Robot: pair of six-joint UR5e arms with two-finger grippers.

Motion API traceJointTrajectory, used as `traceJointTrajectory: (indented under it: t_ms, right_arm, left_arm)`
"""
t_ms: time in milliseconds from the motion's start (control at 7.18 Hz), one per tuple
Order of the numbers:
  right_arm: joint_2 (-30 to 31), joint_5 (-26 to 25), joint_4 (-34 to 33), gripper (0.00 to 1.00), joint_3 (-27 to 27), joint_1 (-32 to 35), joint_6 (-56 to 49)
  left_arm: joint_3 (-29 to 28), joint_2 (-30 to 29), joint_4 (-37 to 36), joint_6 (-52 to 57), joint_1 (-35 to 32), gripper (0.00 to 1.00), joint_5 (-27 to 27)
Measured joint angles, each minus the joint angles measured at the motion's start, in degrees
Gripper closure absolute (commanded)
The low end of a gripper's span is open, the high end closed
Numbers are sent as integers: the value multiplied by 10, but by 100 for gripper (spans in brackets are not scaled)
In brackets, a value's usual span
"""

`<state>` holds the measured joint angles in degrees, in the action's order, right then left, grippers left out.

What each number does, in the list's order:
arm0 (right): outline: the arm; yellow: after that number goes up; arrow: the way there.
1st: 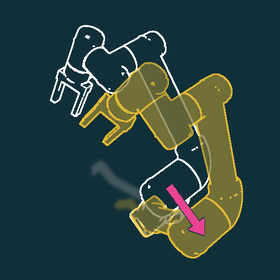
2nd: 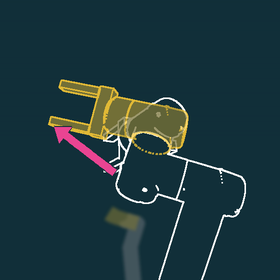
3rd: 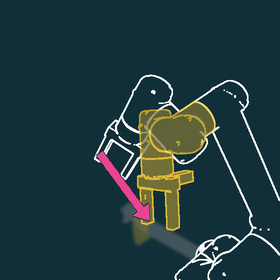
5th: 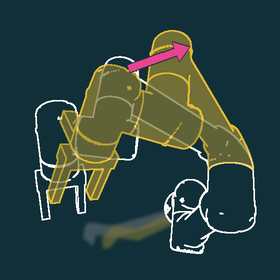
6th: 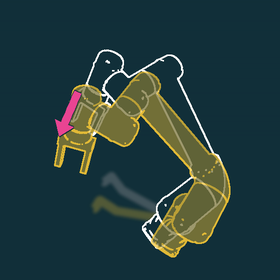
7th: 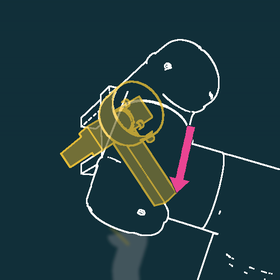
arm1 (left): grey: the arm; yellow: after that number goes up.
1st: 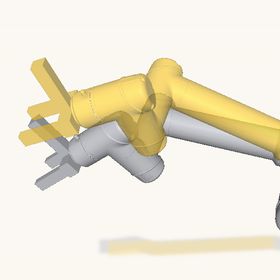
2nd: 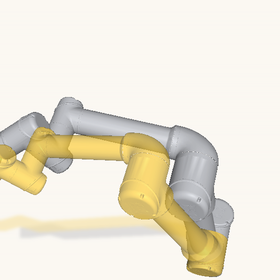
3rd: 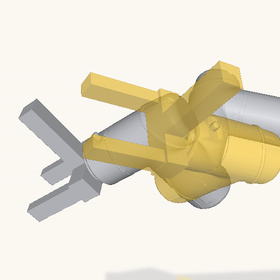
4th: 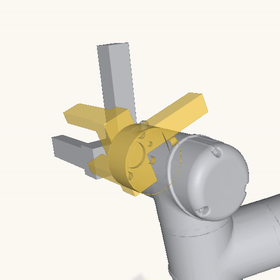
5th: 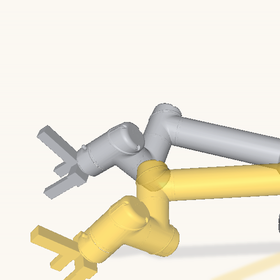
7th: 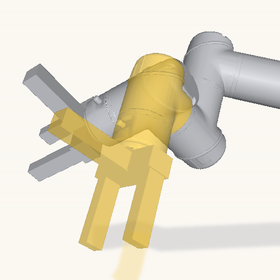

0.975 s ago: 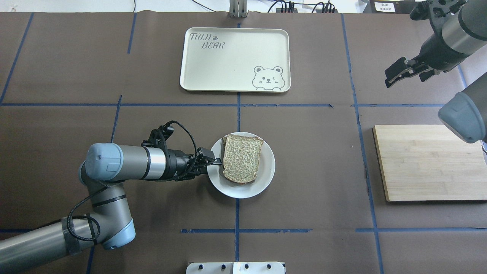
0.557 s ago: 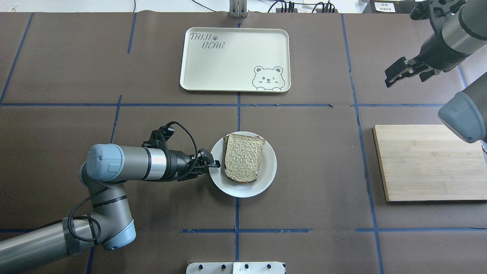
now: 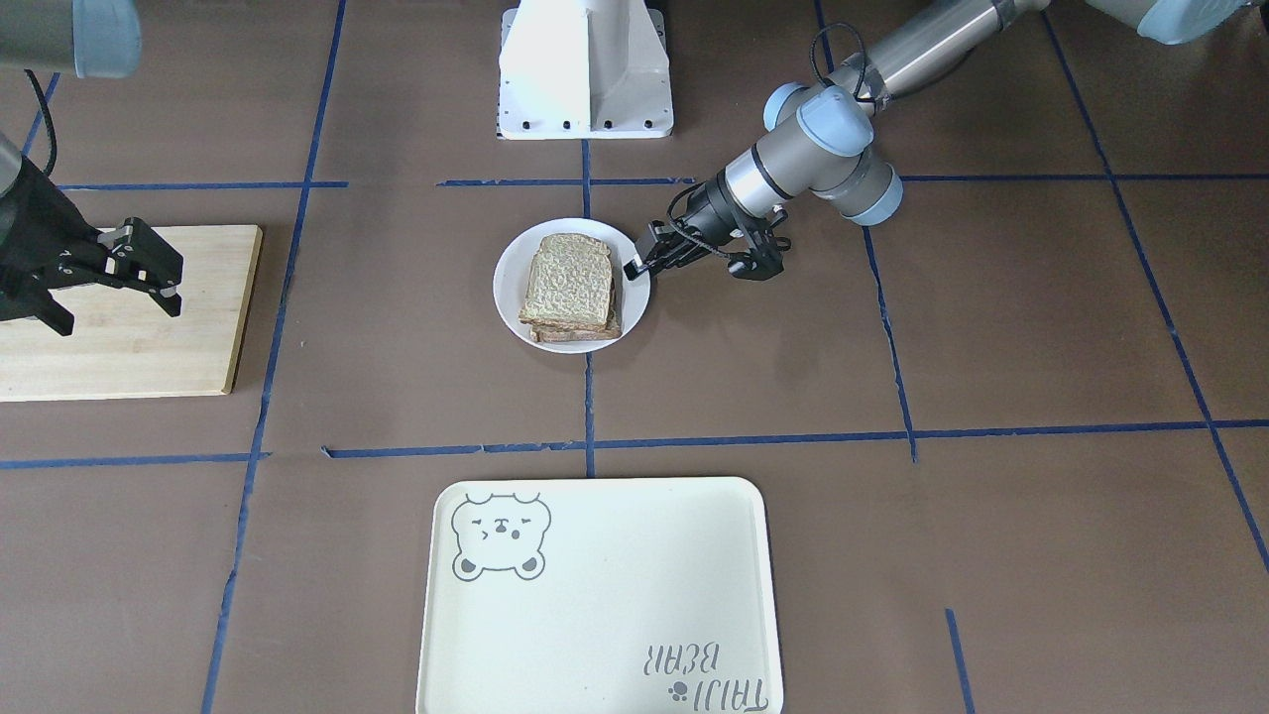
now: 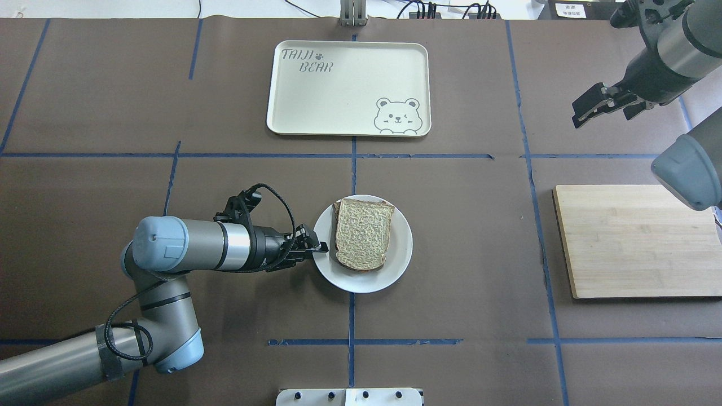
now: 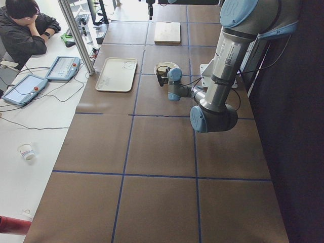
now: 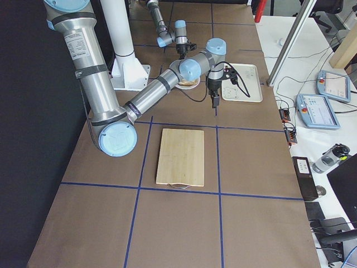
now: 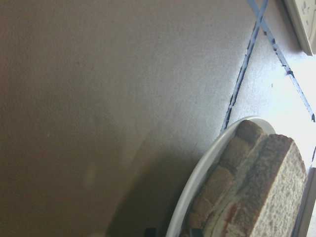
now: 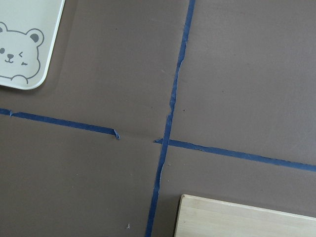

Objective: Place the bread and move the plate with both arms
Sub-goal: 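Grasp the rim of the white plate nearest the left gripper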

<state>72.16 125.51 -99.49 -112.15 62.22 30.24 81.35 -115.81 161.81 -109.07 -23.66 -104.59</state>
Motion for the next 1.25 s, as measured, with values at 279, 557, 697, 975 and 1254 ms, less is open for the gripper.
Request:
traceJointTrajectory:
  t_ms: [279, 557, 697, 975, 1254]
  right_arm:
    - [0, 0, 0, 0, 0, 1, 0]
    - [0, 0, 0, 0, 0, 3, 0]
    - [0, 0, -1, 0, 0, 4, 0]
    - [1, 1, -1, 0, 0, 6, 0]
    - [3, 2, -1, 0, 0, 7, 0]
  left_arm:
    - [-7, -8, 0, -3, 3, 65, 0]
    - [-10, -14, 0, -10, 7, 77, 1]
    - [-13, -16, 0, -12, 9, 92, 1]
    - [-12, -17, 0, -24, 9, 98, 0]
    - [-6, -18, 0, -29, 2, 100, -2]
